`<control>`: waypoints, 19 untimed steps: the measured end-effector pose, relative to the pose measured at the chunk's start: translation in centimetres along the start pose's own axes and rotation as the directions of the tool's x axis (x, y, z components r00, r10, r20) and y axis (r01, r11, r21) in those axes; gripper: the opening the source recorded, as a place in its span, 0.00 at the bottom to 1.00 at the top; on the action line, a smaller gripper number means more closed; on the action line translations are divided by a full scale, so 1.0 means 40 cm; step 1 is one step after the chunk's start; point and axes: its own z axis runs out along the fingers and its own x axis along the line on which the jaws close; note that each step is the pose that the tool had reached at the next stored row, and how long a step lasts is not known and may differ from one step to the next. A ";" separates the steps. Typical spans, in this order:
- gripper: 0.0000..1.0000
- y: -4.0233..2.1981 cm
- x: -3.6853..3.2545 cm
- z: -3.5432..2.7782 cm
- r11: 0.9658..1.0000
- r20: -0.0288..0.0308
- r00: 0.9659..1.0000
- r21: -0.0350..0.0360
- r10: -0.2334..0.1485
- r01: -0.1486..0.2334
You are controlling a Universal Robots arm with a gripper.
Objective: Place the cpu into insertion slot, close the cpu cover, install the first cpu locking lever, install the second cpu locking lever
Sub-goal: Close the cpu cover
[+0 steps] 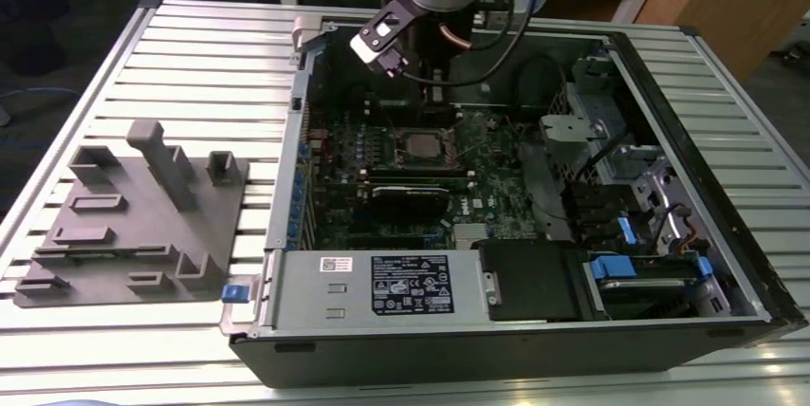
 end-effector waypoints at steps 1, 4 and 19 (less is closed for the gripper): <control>0.11 0.000 0.000 -0.002 1.000 0.000 1.000 0.000 0.000 0.000; 0.11 0.000 0.000 -0.002 1.000 0.000 1.000 0.000 0.000 0.000; 0.11 0.002 0.000 -0.010 1.000 0.000 1.000 0.000 0.000 0.000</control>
